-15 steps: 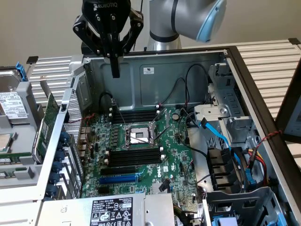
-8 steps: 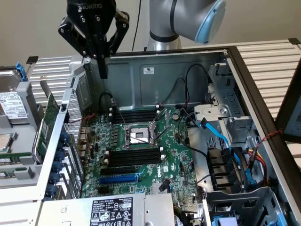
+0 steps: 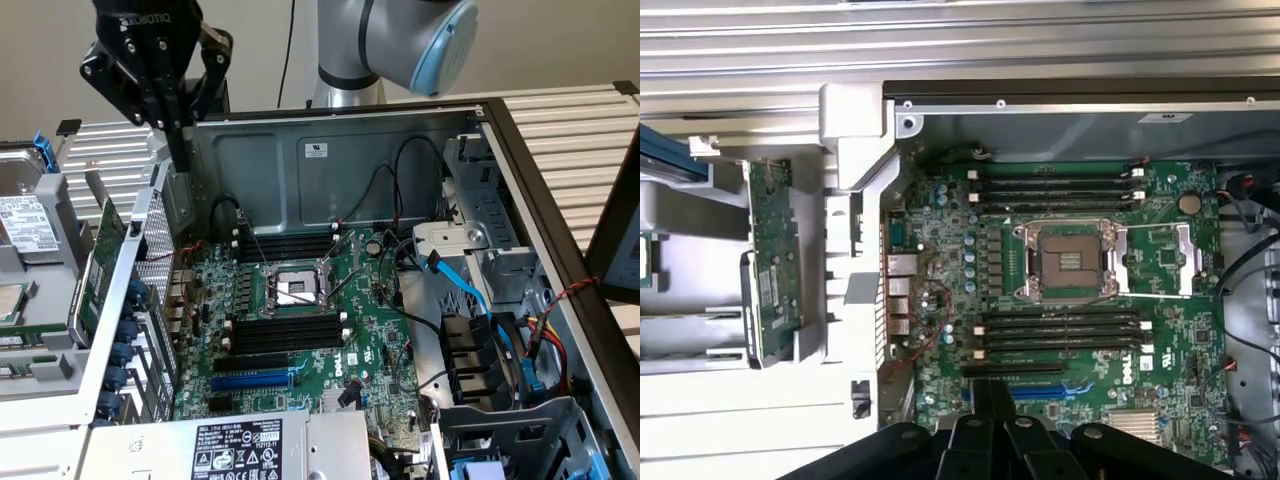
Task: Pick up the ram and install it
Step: 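Reach for the ram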
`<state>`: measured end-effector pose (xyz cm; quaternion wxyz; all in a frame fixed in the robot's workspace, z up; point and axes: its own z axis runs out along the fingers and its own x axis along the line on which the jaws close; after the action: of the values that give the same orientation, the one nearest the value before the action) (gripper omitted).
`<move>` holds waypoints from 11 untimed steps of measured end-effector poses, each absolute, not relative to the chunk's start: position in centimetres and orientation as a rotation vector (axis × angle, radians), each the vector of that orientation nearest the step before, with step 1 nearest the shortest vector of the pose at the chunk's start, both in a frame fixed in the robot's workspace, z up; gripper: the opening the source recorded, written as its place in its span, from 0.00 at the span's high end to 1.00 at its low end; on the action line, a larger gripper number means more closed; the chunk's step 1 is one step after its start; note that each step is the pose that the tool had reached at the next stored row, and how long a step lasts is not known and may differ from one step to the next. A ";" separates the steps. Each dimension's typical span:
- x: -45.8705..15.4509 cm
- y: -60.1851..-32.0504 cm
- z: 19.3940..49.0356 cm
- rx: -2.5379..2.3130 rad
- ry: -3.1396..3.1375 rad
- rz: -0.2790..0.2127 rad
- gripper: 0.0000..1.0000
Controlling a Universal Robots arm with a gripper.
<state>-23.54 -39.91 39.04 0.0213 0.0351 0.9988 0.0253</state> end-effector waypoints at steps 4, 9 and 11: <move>-25.4 -39.9 38.9 0.109 3.096 0.078 0.90; -27.6 -39.9 38.7 0.109 3.096 0.078 0.90; -28.5 -39.9 38.6 0.109 3.096 0.078 0.90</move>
<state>-28.54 -39.90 38.60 0.0213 0.0351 0.9988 0.0253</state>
